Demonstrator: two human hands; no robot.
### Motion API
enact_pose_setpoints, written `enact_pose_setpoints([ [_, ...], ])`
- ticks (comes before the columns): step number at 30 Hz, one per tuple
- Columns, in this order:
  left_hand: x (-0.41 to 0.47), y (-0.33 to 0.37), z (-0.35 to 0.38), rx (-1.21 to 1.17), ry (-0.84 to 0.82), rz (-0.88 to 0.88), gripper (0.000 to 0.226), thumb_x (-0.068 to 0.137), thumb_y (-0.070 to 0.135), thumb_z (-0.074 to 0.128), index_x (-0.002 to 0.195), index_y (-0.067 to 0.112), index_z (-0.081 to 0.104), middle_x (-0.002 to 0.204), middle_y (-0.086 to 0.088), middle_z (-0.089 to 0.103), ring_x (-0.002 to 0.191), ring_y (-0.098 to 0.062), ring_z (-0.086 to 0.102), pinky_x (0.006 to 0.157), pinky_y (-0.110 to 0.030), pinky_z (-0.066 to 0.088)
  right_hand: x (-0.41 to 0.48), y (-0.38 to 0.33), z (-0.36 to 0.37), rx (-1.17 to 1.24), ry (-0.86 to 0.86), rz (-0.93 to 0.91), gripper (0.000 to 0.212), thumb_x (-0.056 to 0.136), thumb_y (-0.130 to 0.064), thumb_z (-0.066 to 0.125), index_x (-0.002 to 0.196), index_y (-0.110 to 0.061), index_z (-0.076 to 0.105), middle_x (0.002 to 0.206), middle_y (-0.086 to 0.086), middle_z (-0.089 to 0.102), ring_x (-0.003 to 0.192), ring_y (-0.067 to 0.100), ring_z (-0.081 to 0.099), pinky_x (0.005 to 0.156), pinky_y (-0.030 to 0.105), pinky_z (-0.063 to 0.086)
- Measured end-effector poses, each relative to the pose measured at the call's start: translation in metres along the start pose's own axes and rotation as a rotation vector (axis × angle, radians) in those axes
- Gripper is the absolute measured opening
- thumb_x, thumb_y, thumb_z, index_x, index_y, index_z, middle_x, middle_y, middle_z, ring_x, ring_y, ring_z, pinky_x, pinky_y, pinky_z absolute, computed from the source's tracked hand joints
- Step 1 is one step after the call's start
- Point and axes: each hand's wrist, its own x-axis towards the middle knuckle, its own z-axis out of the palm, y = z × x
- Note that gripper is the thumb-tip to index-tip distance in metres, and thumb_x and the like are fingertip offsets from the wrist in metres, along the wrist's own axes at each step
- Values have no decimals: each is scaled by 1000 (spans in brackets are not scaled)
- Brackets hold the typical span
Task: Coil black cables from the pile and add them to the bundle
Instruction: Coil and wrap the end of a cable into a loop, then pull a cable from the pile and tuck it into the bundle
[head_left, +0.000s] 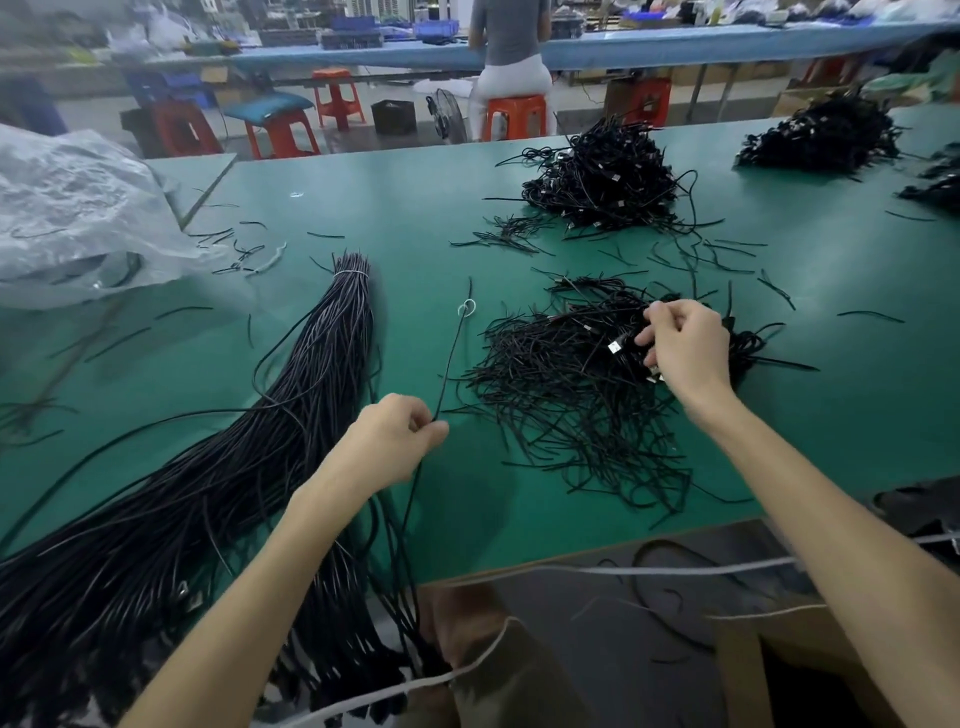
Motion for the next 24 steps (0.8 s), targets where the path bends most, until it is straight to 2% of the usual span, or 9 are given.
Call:
enact_pose_setpoints([
  [2, -3, 9, -8, -348, -20, 47, 27, 102, 34, 62, 90, 11, 68, 58, -1, 63, 50, -13, 55, 56, -29, 51, -11, -2, 6, -17, -34, -41, 24, 108, -28, 48, 119, -11, 60, 92, 0, 70, 66, 11, 63, 61, 20, 49],
  [6, -2, 28, -19, -918, -28, 99, 25, 98, 29, 66, 92, 5, 67, 69, -3, 58, 53, -12, 54, 57, -24, 55, -55, -24, 29, -15, -195, -301, 41, 103, -20, 58, 142, -19, 46, 90, -8, 60, 71, 1, 57, 71, 18, 43],
  [10, 19, 38, -21, -1352, 27, -17, 21, 102, 21, 61, 89, 4, 63, 59, -1, 55, 48, -10, 54, 54, -20, 54, -107, -46, 52, 38, -641, -489, 77, 97, -26, 69, 155, -48, 24, 100, -15, 59, 78, 4, 63, 74, 18, 49],
  [12, 30, 34, -19, -1556, 43, -154, 23, 103, 18, 59, 84, 4, 61, 54, 1, 55, 44, -6, 55, 51, -17, 52, -130, -52, 62, 68, -820, -497, 85, 96, -34, 69, 158, -49, 12, 109, -15, 59, 83, 4, 65, 77, 19, 51],
  [14, 38, 24, -14, -1601, 58, -231, 23, 103, 17, 59, 84, 5, 60, 53, 3, 58, 43, -5, 56, 50, -16, 52, -147, -53, 70, 98, -824, -512, 80, 99, -33, 64, 161, -38, 14, 110, -14, 62, 81, 8, 67, 81, 29, 56],
  [16, 41, 14, -4, -1596, 40, -247, 22, 103, 15, 59, 84, 3, 60, 56, 0, 61, 46, -8, 60, 51, -17, 54, -154, -54, 74, 172, -727, -481, 74, 100, -31, 62, 160, -29, 19, 107, -14, 65, 78, 11, 68, 84, 39, 56],
  [19, 41, 1, 9, -1621, 2, -226, 19, 102, 10, 59, 89, -2, 63, 68, -7, 67, 56, -13, 67, 57, -19, 57, -156, -56, 76, 259, -647, -441, 69, 102, -30, 60, 158, -29, 19, 103, -12, 64, 72, 13, 68, 83, 39, 56],
  [22, 36, -4, 17, -1379, -62, -144, 18, 103, 3, 55, 103, -9, 67, 86, -15, 74, 71, -17, 74, 65, -24, 60, -150, -55, 74, 193, -556, -472, 39, 110, -38, 39, 146, -24, 45, 98, -8, 63, 70, 10, 64, 80, 38, 56],
  [24, 26, -4, 20, -1212, -177, -58, 21, 100, -5, 53, 118, -13, 63, 102, -22, 75, 87, -25, 76, 76, -30, 62, -141, -57, 75, 222, -478, -374, 36, 111, -42, 33, 129, -22, 57, 92, -5, 64, 66, 5, 60, 74, 36, 57],
])
